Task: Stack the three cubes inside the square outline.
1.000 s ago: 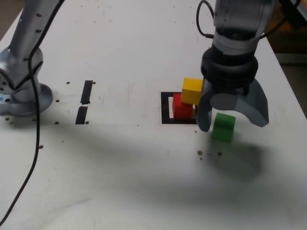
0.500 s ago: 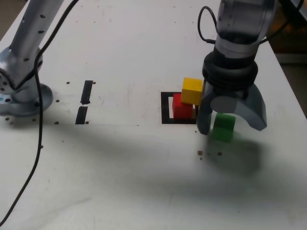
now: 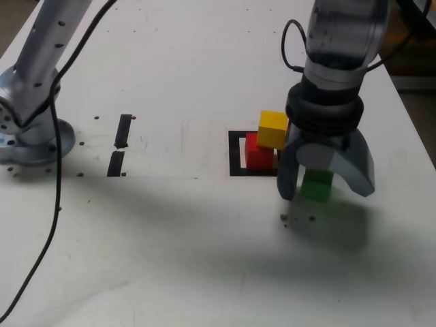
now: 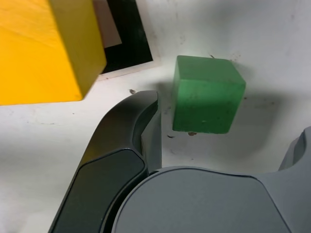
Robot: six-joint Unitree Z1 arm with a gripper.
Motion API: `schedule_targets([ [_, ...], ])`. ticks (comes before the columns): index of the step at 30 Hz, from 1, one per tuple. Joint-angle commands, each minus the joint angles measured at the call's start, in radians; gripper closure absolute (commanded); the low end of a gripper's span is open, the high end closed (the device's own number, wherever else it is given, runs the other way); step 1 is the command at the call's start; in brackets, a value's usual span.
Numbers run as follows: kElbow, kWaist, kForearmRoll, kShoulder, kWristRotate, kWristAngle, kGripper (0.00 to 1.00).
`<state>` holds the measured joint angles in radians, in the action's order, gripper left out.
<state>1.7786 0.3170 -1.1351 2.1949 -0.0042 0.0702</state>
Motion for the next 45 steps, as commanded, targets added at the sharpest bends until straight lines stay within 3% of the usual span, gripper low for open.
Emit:
schedule_targets([
  [1, -0.002, -0.003, 0.012, 0.009, 0.005, 0.007, 0.05],
  [16, -0.021, -0.024, 0.031, 0.028, 0.023, 0.043, 0.13],
  [20, -0.028, -0.029, 0.026, 0.029, 0.024, 0.062, 0.26],
  [27, -0.021, -0.030, 0.033, 0.032, 0.035, 0.067, 0.64],
  [30, -0.015, -0.030, 0.045, 0.034, 0.049, 0.070, 0.75],
  [39, -0.014, -0.030, 0.055, 0.033, 0.062, 0.080, 0.87],
  [45, -0.012, -0.023, 0.046, 0.017, 0.045, 0.065, 0.90],
])
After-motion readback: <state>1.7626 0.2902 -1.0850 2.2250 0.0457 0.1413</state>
